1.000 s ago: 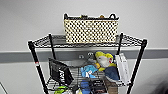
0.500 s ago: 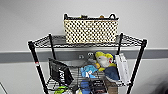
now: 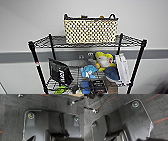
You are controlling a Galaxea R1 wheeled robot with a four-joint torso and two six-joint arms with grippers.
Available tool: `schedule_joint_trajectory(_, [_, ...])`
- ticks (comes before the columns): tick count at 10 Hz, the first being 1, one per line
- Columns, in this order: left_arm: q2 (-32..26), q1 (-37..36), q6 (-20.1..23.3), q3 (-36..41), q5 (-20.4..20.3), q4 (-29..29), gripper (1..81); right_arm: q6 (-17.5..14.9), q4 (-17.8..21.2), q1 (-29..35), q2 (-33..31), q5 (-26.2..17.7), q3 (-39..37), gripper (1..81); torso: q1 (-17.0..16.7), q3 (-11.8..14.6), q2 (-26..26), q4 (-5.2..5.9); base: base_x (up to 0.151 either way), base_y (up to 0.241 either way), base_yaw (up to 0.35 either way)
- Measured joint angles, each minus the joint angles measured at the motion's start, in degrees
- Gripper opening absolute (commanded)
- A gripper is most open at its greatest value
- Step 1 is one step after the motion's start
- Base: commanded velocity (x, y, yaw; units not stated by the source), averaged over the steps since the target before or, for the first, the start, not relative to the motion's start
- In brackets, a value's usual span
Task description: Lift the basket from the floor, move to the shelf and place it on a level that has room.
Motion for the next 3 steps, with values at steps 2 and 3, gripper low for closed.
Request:
schedule_joint_trajectory(2, [3.25, 2.00, 0.00, -3.63, 0.24, 0.93, 81.1, -0.02, -1.66, -0.69, 1.18, 0.88, -0.79, 81.1, -0.05, 0.02, 0.00, 0.00, 0.000, 0.000, 0.000])
schedule_joint_trajectory(3, [4.11, 1.93, 0.00, -6.17, 0.09, 1.27, 81.1, -0.02, -2.66, -0.56, 1.55, 1.10, -0.79, 81.1, -0.07, 0.04, -0.02, 0.00, 0.000, 0.000, 0.000])
